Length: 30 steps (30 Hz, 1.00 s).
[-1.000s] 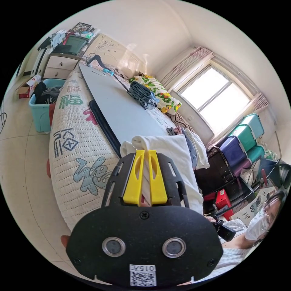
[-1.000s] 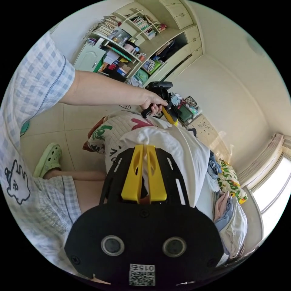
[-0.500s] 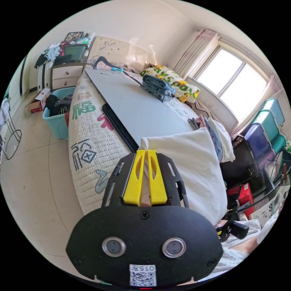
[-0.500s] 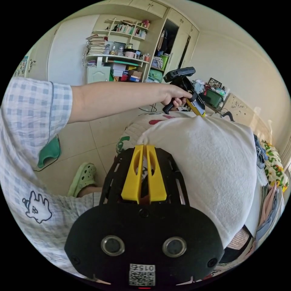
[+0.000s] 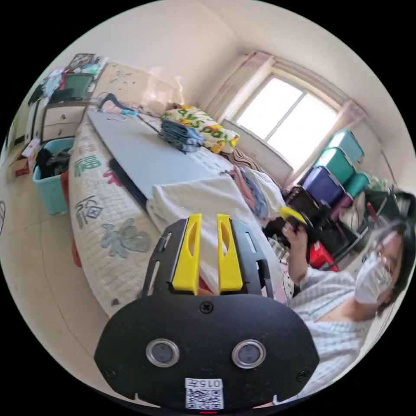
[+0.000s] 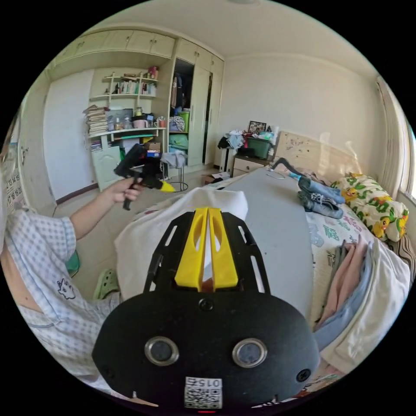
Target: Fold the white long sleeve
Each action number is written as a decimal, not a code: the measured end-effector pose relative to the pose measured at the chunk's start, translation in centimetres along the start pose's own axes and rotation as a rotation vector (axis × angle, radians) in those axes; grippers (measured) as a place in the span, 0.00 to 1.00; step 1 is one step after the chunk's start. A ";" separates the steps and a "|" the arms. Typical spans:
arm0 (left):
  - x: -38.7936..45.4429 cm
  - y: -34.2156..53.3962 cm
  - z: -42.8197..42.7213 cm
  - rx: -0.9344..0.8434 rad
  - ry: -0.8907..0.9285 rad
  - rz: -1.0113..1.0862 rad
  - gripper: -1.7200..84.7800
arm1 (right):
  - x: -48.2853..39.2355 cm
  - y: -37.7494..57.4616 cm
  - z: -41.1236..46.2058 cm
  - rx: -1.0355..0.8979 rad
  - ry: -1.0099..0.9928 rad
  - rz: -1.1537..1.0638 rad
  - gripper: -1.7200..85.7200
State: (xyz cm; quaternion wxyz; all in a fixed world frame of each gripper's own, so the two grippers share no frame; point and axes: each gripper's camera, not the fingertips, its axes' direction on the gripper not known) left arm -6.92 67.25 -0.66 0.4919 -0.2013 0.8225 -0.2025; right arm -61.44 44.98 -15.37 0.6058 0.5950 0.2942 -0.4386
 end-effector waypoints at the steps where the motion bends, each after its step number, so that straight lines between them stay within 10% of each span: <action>1: 1.3 0.6 0.4 -0.010 0.012 0.036 0.08 | 1.0 -2.1 1.1 -0.025 -0.029 0.017 0.01; 16: -1.0 5.0 1.9 -0.172 -0.214 0.105 0.02 | -0.1 -15.9 5.5 -0.318 0.054 0.041 0.01; 25: -11.6 2.6 -8.1 0.136 -0.166 -0.137 0.15 | 6.8 -18.7 -5.5 -0.210 -0.266 0.452 0.17; 30: -22.4 -2.9 -4.7 -0.014 -0.098 -0.294 0.22 | 8.8 -19.0 -4.7 -0.284 -0.483 0.608 0.21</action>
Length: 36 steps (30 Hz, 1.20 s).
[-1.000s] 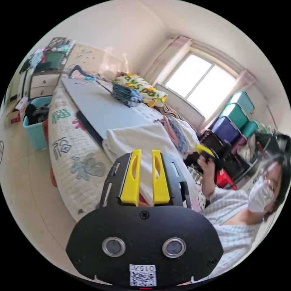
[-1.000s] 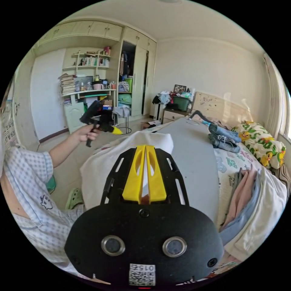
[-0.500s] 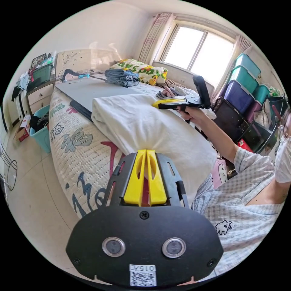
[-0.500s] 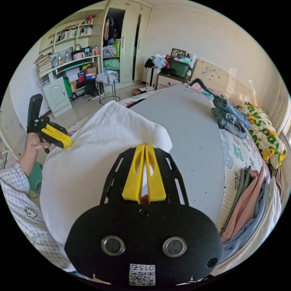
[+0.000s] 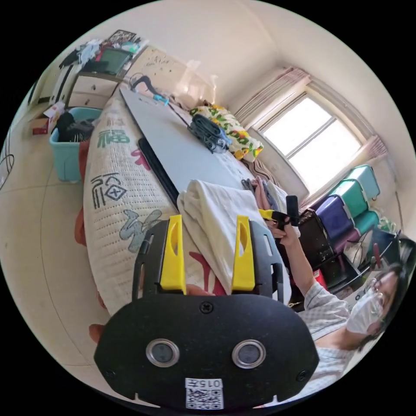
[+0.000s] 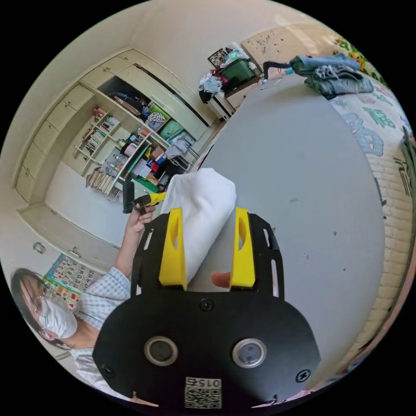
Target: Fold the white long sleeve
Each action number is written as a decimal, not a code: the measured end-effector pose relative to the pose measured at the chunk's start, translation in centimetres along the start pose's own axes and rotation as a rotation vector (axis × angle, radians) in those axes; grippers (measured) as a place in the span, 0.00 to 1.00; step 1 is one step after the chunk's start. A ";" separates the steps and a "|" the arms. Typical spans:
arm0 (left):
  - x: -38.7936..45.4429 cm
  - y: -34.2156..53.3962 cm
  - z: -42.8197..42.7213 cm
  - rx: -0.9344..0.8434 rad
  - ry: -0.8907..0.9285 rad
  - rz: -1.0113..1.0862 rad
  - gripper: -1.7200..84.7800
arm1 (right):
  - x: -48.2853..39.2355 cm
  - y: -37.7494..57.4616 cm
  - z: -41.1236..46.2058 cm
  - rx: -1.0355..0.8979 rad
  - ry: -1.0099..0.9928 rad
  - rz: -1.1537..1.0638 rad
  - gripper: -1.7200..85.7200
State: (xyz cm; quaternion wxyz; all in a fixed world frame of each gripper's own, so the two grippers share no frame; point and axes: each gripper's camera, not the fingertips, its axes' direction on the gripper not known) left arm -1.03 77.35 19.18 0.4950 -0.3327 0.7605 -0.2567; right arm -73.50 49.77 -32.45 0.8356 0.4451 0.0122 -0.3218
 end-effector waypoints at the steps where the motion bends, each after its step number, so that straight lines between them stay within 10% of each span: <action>1: -0.6 -0.7 0.5 -0.017 -0.007 -0.004 0.22 | -0.2 -0.3 0.0 -0.021 -0.013 0.014 0.22; 20: -7.7 -7.7 -8.0 -0.017 0.334 0.123 0.13 | -16.7 9.5 -3.7 0.025 -0.189 -0.299 0.13; 36: 32.7 -14.3 -23.7 0.172 0.364 0.775 0.12 | -37.7 38.3 -26.8 0.432 0.058 -0.703 0.14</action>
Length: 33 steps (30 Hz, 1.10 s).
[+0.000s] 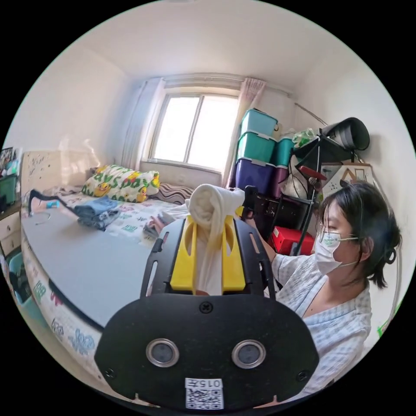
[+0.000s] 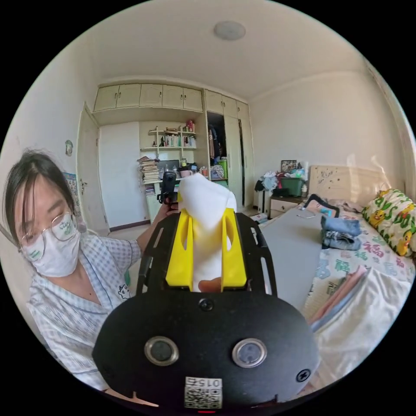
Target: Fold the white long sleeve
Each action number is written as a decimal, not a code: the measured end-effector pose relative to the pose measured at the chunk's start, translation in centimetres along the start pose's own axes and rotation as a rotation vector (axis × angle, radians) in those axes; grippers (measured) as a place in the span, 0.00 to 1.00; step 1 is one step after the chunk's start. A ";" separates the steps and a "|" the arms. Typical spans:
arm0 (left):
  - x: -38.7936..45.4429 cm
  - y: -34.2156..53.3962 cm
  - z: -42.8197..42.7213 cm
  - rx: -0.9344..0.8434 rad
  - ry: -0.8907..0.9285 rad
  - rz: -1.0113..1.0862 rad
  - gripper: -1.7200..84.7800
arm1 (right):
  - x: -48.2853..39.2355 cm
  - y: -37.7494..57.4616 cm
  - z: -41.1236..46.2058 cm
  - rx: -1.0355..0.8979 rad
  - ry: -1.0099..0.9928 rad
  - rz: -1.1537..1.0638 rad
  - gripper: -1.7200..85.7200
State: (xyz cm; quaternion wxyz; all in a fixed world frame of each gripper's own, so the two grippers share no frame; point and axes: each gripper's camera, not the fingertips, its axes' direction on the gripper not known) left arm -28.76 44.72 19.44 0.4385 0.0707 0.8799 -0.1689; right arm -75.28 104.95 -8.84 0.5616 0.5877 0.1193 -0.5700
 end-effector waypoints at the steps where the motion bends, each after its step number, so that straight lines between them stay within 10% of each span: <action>1: 0.2 -1.2 1.1 -0.002 0.017 0.009 0.12 | -1.2 -0.2 -2.6 -0.003 0.052 0.000 0.14; 15: -2.2 -25.0 24.9 0.002 0.270 0.047 0.12 | -4.7 -3.0 -19.6 -0.074 0.587 0.066 0.15; 33: -35.4 -28.0 49.6 -0.167 0.085 -0.639 0.13 | 34.8 8.9 -14.7 -0.142 0.910 0.787 0.08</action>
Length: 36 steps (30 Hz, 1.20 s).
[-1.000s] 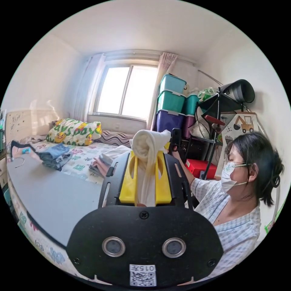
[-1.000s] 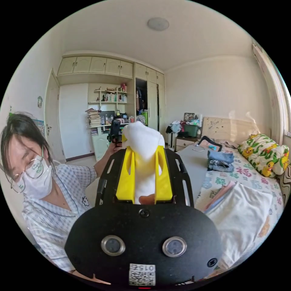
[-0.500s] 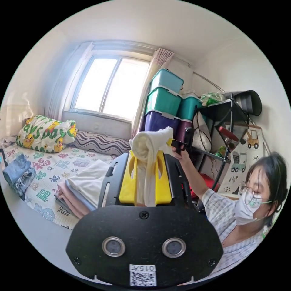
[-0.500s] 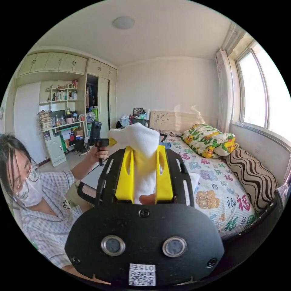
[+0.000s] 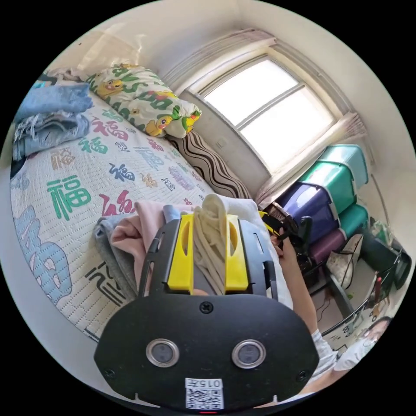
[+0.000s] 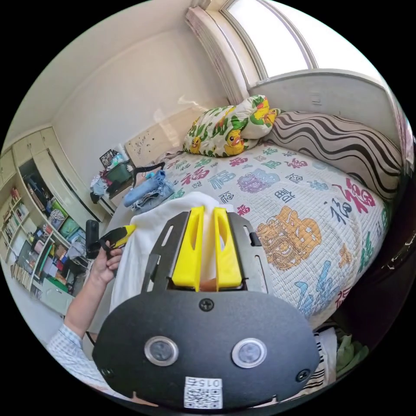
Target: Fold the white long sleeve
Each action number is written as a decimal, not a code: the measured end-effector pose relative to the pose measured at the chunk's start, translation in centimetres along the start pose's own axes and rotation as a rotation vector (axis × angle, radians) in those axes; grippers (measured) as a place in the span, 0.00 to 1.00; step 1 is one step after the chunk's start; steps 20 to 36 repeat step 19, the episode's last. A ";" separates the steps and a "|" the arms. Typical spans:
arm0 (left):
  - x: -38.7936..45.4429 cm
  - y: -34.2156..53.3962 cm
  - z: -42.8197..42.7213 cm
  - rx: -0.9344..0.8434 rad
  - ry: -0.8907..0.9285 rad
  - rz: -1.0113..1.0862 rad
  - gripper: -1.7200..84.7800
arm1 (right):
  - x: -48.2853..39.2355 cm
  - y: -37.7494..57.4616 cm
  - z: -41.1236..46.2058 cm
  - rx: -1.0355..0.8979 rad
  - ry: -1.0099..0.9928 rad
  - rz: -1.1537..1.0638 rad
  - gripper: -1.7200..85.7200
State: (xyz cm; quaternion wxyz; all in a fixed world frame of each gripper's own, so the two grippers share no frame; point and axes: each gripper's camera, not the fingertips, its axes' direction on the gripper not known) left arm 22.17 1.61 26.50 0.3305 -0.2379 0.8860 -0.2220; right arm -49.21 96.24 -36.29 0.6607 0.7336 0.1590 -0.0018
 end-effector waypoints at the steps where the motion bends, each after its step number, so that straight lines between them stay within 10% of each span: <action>1: 0.2 -0.2 -0.2 0.012 0.013 0.004 0.12 | 0.9 -0.6 0.3 -0.010 -0.026 0.012 0.07; 9: 15.2 -0.1 -8.1 0.188 -0.100 0.246 0.02 | 0.8 5.2 -8.6 0.251 -0.005 -0.281 0.02; 13: 28.7 3.6 -9.1 0.232 -0.131 0.475 0.01 | 0.3 16.5 -13.2 0.350 0.329 -0.450 0.01; 19: 48.6 14.3 -1.5 0.213 0.118 0.736 0.04 | 9.7 28.5 -10.5 0.069 0.657 -0.079 0.02; 36: 48.6 14.3 -1.5 0.213 0.118 0.736 0.04 | 9.7 28.5 -10.5 0.069 0.657 -0.079 0.02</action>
